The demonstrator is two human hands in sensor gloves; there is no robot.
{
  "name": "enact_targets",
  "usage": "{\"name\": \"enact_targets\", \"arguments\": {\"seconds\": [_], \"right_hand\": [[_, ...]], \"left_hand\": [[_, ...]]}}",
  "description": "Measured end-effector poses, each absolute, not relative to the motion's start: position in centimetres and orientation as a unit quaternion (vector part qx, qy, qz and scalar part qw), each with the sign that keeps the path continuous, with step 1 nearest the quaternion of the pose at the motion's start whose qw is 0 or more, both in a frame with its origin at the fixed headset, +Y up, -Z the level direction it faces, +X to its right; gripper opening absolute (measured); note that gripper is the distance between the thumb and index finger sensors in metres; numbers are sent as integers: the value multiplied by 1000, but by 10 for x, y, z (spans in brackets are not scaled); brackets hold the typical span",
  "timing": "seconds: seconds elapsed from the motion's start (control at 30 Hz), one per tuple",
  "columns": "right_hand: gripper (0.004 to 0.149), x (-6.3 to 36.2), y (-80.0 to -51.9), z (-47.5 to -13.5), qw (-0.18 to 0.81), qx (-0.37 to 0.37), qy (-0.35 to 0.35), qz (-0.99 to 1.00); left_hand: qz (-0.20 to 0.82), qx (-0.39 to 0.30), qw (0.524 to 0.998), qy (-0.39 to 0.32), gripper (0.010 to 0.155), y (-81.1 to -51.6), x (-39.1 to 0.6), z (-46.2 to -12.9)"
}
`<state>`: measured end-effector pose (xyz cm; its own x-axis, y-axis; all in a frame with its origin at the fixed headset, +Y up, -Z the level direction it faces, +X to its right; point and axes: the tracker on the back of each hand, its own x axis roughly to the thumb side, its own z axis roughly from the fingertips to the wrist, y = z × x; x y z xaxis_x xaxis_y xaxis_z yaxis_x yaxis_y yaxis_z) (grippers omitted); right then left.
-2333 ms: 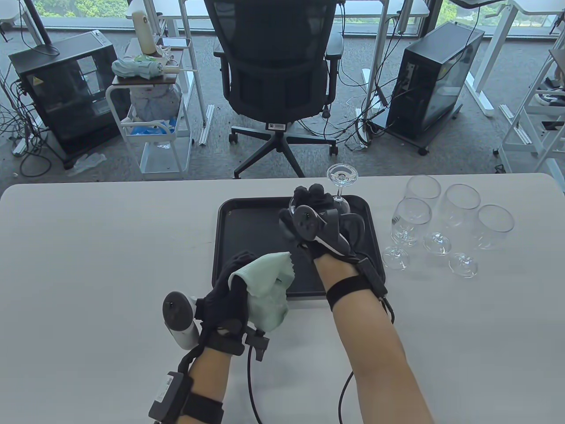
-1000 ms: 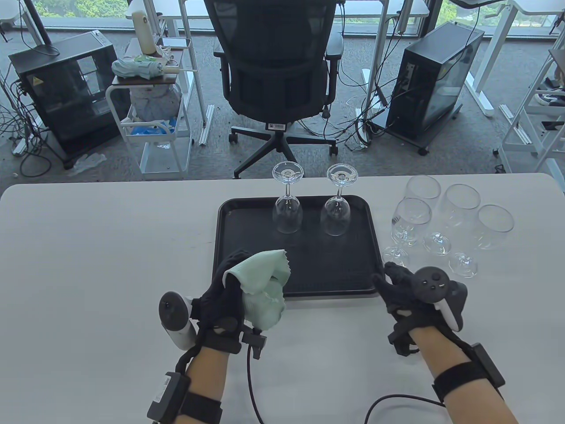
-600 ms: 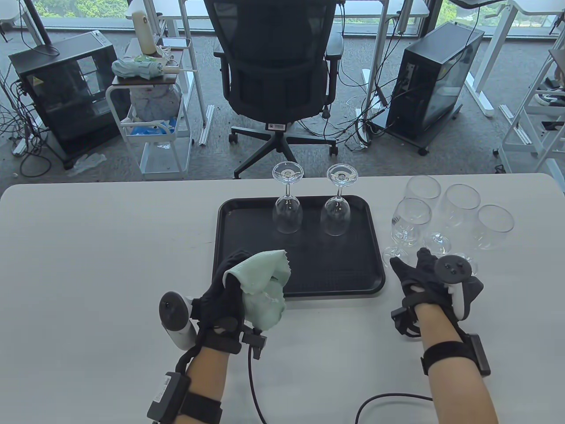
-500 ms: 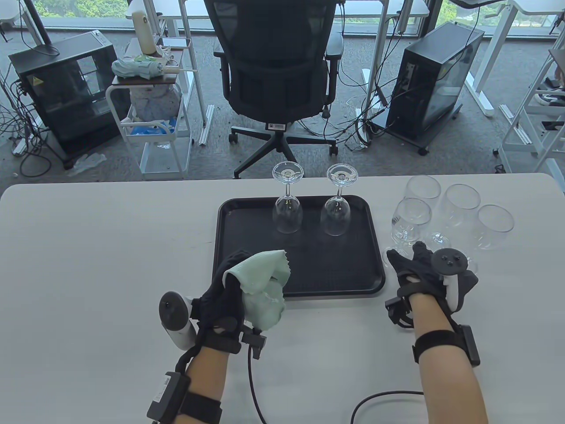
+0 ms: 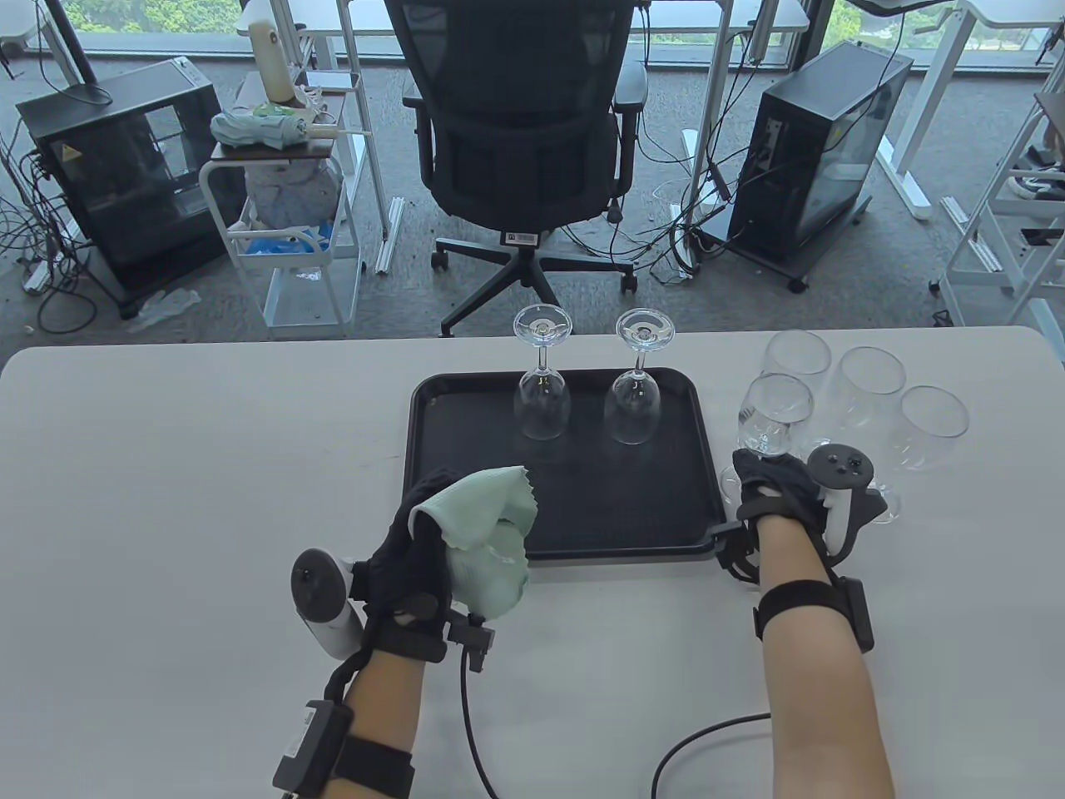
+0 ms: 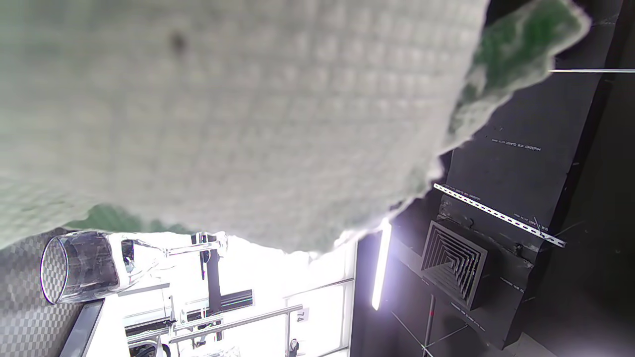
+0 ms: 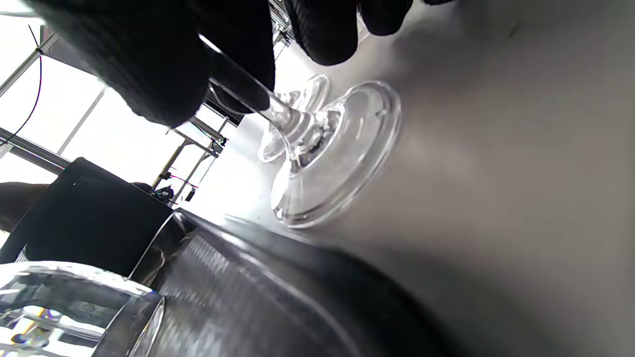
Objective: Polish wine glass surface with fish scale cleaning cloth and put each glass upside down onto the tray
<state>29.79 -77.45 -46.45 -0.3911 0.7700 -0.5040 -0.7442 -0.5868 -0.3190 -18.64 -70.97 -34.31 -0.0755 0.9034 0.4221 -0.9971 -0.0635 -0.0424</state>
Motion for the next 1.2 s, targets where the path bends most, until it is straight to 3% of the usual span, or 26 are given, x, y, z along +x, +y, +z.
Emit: {"name": "enact_targets", "arguments": {"seconds": [0.27, 0.37, 0.47, 0.6, 0.9, 1.2], "right_hand": [[43, 307, -759, -430, 429, -210, -53, 877], [44, 295, -729, -411, 274, -88, -134, 948], [48, 264, -702, -383, 117, 88, -241, 959], [51, 216, -686, -350, 45, 190, -265, 944], [51, 136, -676, -327, 15, 179, -263, 948], [52, 98, -664, -311, 34, 182, -305, 934]], "left_hand": [[715, 148, 663, -162, 53, -709, -188, -343], [714, 147, 665, -163, 53, -710, -188, -343], [713, 144, 667, -163, 53, -710, -186, -343], [709, 142, 670, -168, 53, -710, -181, -342], [690, 131, 680, -209, 53, -702, -160, -336], [670, 93, 700, -229, 59, -711, -144, -337]]}}
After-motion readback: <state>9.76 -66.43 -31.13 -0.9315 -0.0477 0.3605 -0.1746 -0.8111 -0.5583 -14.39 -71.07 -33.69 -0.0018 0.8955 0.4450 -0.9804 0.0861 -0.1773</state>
